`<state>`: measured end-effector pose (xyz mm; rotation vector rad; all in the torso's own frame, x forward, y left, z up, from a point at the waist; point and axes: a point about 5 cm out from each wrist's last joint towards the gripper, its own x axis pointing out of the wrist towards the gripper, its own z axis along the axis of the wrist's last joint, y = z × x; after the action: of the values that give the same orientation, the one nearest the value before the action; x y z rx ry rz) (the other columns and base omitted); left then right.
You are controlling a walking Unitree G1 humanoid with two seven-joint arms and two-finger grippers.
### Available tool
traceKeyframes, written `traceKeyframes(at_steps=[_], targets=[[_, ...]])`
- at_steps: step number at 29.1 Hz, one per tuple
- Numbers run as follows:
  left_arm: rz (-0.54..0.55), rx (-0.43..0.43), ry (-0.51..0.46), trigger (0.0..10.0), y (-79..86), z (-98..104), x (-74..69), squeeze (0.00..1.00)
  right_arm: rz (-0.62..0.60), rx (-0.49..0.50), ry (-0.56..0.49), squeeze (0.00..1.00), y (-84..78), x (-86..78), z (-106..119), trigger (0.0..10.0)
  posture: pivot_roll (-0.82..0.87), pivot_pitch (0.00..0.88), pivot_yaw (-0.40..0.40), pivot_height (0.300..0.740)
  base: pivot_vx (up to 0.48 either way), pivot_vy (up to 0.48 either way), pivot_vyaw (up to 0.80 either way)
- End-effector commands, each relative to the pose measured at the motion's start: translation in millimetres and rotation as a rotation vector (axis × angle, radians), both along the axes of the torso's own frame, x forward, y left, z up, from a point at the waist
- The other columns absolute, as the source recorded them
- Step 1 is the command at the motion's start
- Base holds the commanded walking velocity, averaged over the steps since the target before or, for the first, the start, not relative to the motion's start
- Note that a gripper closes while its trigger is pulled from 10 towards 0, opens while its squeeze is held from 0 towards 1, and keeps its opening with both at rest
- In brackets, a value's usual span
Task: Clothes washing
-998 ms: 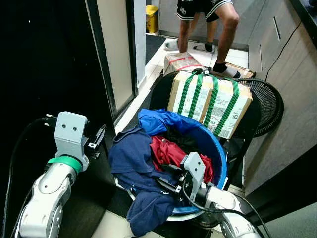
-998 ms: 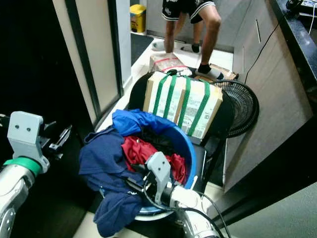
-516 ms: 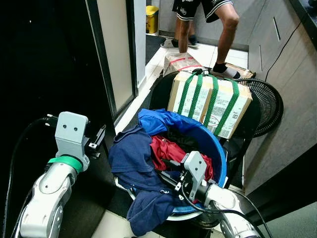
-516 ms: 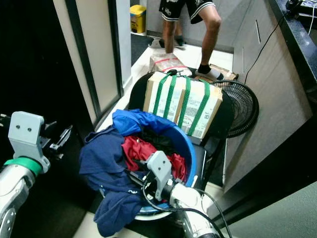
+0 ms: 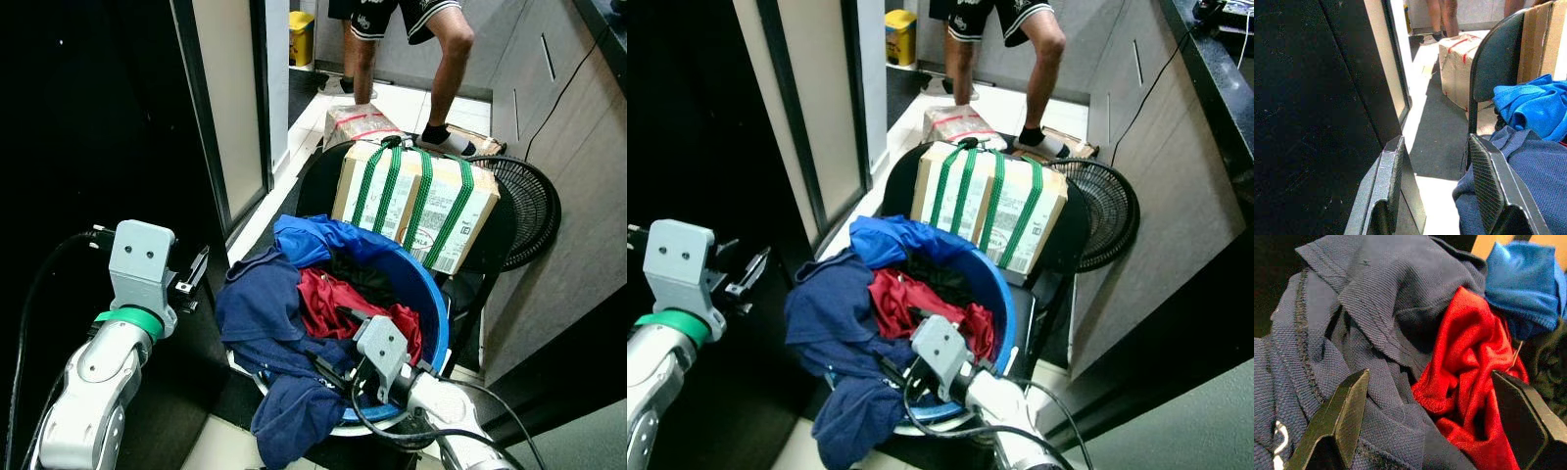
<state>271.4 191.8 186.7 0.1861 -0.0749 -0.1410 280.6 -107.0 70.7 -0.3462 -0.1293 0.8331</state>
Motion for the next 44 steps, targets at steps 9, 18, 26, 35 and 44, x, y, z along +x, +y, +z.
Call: traceKeyframes(at_steps=[9,18,26,35,44], targets=[[-0.006,0.017,0.0,10.0,-0.3,-1,-0.2,0.0,0.018,0.333,0.324,0.0,9.5,-2.4,-10,10.0,0.17,0.078,0.062,0.74,0.0,0.0,0.0],[-0.014,0.012,0.002,10.0,-1.5,-1,-0.3,0.0,0.237,0.47,0.594,0.0,21.5,-20.0,-19,10.0,0.17,0.078,0.062,0.74,0.0,0.0,0.0],[-0.017,0.016,0.001,10.0,-1.0,-1,0.1,0.0,0.27,0.463,0.747,0.0,20.1,-26.4,-33,10.0,0.17,0.078,0.062,0.74,0.0,0.0,0.0],[-0.025,0.02,0.004,10.0,-2.2,-1,-0.9,0.0,0.256,0.387,0.762,0.0,15.2,-27.0,-37,10.0,0.17,0.078,0.06,0.74,0.0,0.0,0.0],[-0.034,0.025,0.007,10.0,-2.9,-1,-1.0,0.0,0.218,0.34,0.762,0.0,13.9,-25.9,-42,0.0,0.17,0.079,0.064,0.74,0.0,0.0,0.0]])
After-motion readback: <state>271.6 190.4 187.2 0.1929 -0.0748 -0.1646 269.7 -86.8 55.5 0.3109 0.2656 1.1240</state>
